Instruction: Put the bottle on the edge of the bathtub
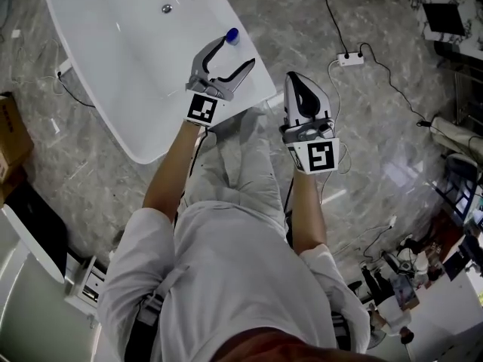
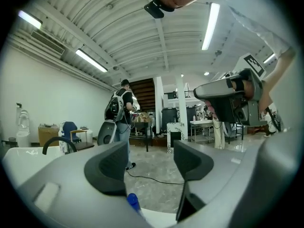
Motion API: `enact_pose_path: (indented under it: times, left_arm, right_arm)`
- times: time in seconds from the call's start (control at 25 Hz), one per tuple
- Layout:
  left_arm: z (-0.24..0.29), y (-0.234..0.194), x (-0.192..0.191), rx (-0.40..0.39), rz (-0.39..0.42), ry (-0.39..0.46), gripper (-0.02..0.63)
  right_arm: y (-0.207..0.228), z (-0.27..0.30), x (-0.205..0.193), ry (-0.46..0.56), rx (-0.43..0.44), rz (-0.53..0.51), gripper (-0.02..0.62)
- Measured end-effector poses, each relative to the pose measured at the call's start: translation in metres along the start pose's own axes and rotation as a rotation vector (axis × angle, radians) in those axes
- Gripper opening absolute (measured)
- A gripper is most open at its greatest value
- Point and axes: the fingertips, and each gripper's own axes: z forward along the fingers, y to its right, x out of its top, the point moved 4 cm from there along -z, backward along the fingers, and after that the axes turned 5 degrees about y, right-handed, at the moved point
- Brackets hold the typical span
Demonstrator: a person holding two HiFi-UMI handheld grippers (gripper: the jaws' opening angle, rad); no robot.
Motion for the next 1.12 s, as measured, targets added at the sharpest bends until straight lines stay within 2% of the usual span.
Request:
enact_pose_path:
  times: [0.16,0.36,0.44,0.56,0.88,1.0,1.12]
  left_arm:
    - [-0.006,0.001,0.033,-0.011,0.023,-0.004,0.199]
    - [-0.008,0.007,0.067,-0.01,0.023,0.001,0.121]
    - [-0.012,0.007,0.081,-0.008,0.033,0.009,0.067]
    - [-0.02,0.007,0.102,0.011,-0.002,0.032,0.001]
    - [-0.065,0.012,0.142,0.01,-0.076,0.027,-0.003]
    - [-0.091,0.008,0.15,0.009,-0.082,0.002,-0.003]
    - [-0.116,0.007,0.161,0.012,-0.091,0.02,-0.003]
  right_arm:
    - [-0.003,-0.001,0.022,-0.001,-0.02,-0.002,0.003]
    - [-0.003,-0.006,0.041,-0.016,-0.041,-0.016,0.003]
    - [-0.007,-0.005,0.049,-0.015,-0.049,-0.023,0.003]
    - [-0.017,-0.006,0.061,-0.007,-0.062,-0.028,0.003]
    - [-0.06,-0.023,0.083,0.007,-0.097,-0.052,0.002]
    - [-0.084,-0.03,0.088,0.001,-0.118,-0.066,0.002]
    - [-0.109,-0.037,0.09,0.008,-0.138,-0.066,0.0]
